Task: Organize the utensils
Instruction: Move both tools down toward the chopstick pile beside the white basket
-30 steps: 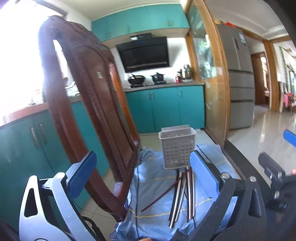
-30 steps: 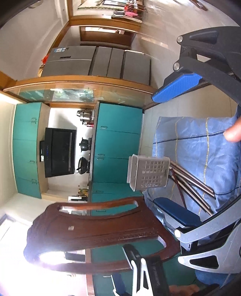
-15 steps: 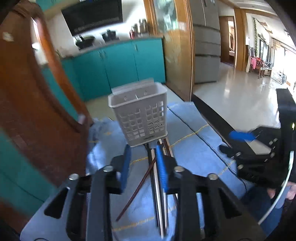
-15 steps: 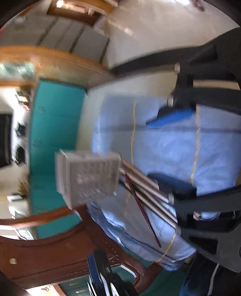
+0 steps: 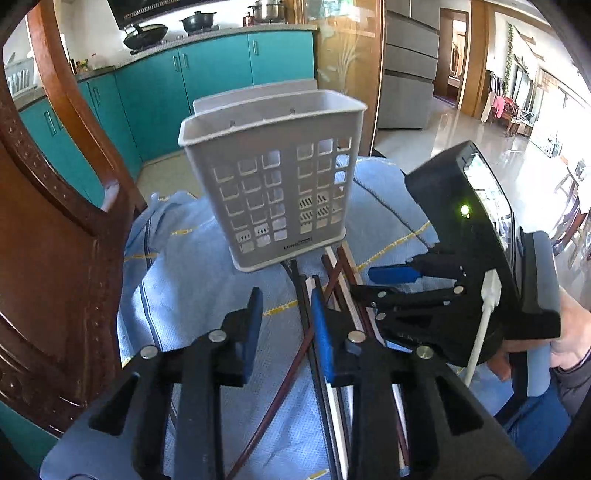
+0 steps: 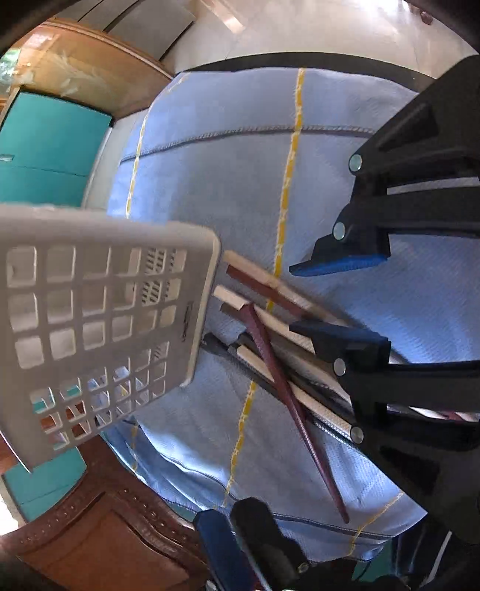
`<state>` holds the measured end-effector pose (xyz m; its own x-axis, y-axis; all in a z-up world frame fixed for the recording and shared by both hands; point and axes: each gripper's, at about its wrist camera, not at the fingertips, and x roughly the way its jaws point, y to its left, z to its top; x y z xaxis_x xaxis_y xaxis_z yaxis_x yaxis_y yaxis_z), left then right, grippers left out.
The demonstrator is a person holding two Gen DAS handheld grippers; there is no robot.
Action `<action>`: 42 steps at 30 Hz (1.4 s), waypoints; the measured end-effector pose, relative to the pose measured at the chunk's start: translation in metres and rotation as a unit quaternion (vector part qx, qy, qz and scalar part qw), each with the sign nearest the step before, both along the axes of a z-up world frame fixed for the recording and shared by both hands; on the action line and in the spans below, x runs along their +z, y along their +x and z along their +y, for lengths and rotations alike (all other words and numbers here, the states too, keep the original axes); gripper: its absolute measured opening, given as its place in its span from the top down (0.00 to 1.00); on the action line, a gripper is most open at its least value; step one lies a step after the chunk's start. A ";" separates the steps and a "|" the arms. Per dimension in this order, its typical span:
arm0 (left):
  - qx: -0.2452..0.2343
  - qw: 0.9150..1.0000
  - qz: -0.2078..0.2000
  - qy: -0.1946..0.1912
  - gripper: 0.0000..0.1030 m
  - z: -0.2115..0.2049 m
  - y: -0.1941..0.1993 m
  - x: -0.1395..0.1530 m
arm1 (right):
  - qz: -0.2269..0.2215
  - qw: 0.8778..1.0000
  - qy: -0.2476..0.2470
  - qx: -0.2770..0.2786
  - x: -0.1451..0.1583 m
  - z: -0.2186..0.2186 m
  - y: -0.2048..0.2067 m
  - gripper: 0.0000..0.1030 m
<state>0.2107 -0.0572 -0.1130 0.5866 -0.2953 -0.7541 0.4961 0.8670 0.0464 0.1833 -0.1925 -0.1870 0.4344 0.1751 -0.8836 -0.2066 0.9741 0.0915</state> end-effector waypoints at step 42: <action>0.024 0.990 0.133 0.041 0.93 0.030 0.017 -0.061 | -0.005 1.000 0.010 -0.002 -0.001 -0.015 0.000 0.89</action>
